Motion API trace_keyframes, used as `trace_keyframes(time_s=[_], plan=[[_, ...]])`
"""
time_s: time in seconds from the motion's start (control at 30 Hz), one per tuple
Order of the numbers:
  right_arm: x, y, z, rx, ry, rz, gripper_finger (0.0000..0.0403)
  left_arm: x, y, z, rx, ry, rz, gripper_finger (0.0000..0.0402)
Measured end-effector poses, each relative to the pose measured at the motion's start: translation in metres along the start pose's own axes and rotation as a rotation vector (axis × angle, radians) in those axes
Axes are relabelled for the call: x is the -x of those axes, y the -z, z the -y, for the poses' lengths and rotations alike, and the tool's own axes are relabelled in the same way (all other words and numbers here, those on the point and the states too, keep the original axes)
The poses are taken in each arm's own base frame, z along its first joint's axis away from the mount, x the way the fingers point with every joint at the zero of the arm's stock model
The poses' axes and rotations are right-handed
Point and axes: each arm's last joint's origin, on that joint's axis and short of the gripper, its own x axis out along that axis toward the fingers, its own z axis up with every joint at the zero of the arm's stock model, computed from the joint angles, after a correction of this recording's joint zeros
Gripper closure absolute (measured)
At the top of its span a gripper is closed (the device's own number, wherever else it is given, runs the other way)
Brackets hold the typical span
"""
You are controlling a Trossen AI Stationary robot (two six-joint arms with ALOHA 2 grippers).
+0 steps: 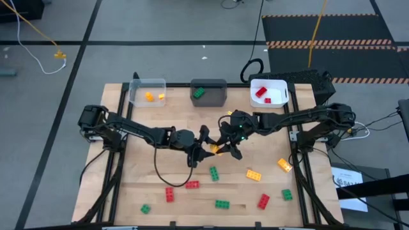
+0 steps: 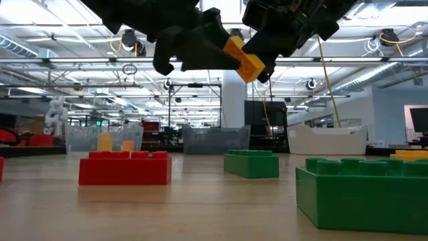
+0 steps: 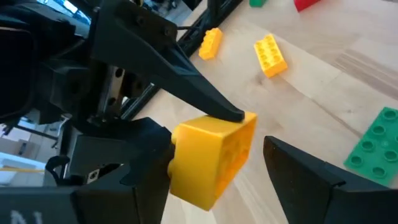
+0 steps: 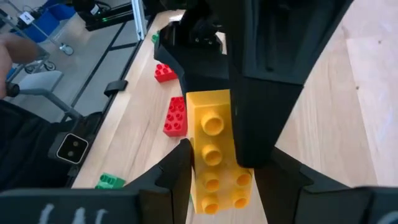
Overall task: Sort & place blocks by color
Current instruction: Put the left 8 stud yellow game piece into the transparent bin
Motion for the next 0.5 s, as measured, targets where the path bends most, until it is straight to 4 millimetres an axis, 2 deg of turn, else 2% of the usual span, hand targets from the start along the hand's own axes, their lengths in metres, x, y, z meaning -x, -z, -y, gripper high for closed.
trace_keyframes(time_s=[0.1, 0.3, 0.5], plan=[[-0.0002, -0.0001, 0.0001, 0.001, -0.001, 0.002, 0.0273, 0.0000, -0.0021, -0.0005, 0.004, -0.012, 0.017, 0.0195], [-0.0004, -0.0006, -0.0003, -0.009, -0.010, 0.006, 0.0273, -0.0002, 0.0025, -0.0013, 0.055, 0.008, -0.007, 0.0305], [-0.0005, -0.0015, -0.0002, -0.006, -0.009, 0.015, 0.0265, 0.0001, 0.0020, 0.0001, 0.089, 0.010, -0.015, 0.0305]])
